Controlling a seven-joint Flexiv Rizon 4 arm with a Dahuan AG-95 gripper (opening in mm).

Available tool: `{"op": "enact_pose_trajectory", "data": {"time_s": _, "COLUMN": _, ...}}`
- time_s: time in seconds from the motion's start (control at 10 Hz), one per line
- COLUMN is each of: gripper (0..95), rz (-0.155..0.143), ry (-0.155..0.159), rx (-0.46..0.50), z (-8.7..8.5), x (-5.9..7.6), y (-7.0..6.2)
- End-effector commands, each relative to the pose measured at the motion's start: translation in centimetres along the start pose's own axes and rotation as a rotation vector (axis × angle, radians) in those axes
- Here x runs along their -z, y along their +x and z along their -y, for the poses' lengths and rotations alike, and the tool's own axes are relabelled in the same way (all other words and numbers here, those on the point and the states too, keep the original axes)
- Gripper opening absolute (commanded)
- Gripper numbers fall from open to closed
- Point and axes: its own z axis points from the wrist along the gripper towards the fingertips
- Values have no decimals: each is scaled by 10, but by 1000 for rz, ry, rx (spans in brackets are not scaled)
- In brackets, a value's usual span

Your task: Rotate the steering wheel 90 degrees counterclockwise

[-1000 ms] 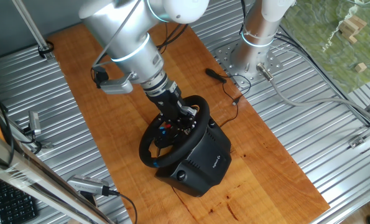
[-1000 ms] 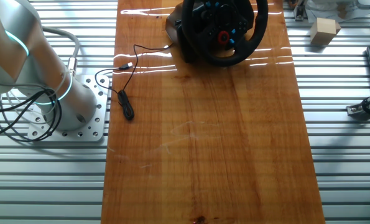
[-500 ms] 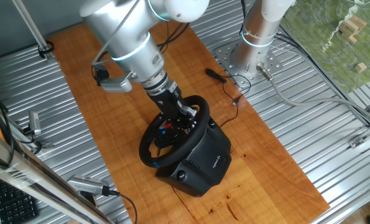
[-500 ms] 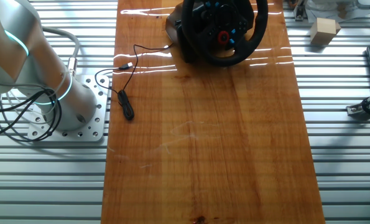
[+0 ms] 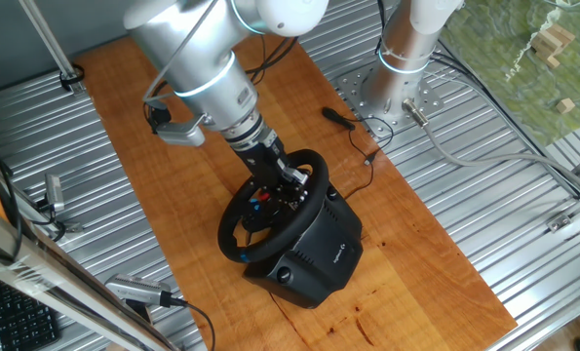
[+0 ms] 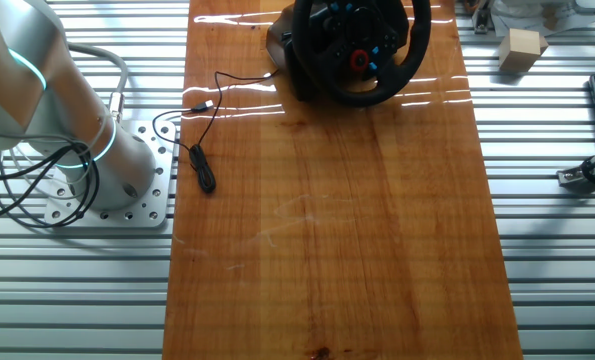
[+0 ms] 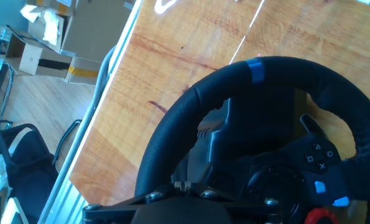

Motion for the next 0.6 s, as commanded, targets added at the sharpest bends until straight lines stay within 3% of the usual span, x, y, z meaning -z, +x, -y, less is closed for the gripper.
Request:
{"op": "enact_pose_trajectory", "data": {"time_s": 0.1, "gripper": 0, "rz": -6, "ry": 3, "rx": -4, "z": 1, "x": 0, "y": 0}}
{"op": "enact_pose_trajectory", "data": {"time_s": 0.6, "gripper": 0, "rz": -23, "ry": -9, "rx": 14, "z": 5, "x": 9, "y": 7}}
